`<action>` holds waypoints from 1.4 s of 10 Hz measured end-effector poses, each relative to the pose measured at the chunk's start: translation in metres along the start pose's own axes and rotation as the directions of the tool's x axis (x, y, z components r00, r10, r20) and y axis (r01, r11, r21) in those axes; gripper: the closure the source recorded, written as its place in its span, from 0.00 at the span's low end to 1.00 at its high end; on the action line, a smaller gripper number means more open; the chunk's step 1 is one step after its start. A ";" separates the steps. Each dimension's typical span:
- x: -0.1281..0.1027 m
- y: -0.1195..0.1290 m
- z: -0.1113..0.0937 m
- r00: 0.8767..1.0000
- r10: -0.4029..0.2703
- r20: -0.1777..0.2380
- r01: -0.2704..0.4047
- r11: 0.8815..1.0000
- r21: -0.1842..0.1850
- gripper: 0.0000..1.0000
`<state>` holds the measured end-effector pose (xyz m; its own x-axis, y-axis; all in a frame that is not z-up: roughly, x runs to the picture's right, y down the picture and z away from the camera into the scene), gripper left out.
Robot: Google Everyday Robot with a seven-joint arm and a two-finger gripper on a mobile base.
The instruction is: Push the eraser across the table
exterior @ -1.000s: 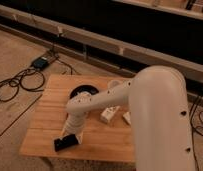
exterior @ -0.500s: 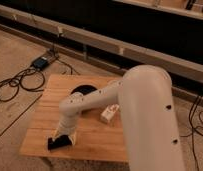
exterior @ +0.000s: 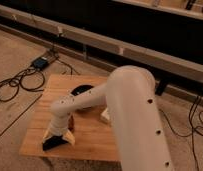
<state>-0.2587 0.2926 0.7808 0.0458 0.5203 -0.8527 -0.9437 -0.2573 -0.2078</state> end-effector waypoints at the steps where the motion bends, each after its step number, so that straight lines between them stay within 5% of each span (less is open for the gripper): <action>1: 0.000 0.009 0.004 1.000 -0.013 -0.003 0.013 1.000 -0.001 0.35; 14: -0.015 0.053 -0.012 0.996 -0.092 0.017 0.090 0.993 0.077 0.35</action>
<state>-0.3051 0.2616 0.7766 0.1264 0.5556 -0.8218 -0.9582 -0.1460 -0.2461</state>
